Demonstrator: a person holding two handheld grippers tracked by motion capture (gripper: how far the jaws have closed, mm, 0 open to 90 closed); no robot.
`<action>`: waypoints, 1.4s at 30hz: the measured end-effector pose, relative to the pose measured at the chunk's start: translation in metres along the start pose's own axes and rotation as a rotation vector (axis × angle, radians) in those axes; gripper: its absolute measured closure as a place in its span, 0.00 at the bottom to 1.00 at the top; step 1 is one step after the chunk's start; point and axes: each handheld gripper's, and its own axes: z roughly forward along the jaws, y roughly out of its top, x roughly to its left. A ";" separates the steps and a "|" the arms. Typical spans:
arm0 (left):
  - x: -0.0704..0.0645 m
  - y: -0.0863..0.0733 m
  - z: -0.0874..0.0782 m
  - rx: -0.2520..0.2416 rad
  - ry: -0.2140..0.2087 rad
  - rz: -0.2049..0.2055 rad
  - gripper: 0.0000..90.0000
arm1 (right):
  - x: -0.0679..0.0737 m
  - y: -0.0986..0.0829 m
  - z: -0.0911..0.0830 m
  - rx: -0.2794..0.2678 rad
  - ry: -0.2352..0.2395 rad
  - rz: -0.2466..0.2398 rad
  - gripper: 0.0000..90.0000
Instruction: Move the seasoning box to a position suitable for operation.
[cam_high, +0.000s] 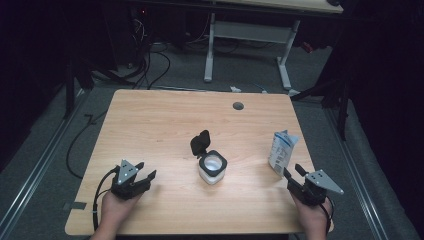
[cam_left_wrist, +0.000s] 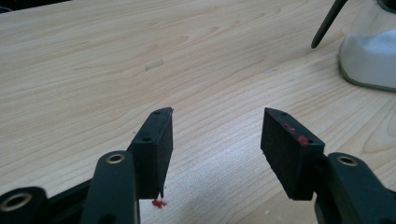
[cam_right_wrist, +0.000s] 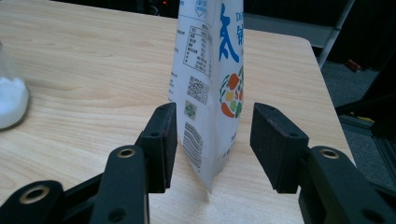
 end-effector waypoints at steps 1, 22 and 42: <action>0.000 0.000 0.000 -0.002 0.000 -0.003 0.49 | 0.001 0.000 -0.001 0.001 0.001 0.001 0.58; -0.002 0.001 0.001 0.006 -0.014 -0.001 0.49 | 0.032 0.000 0.008 0.031 0.081 -0.052 0.61; -0.010 0.004 0.005 -0.010 -0.059 -0.040 0.52 | 0.077 0.013 0.045 0.072 0.216 -0.104 0.67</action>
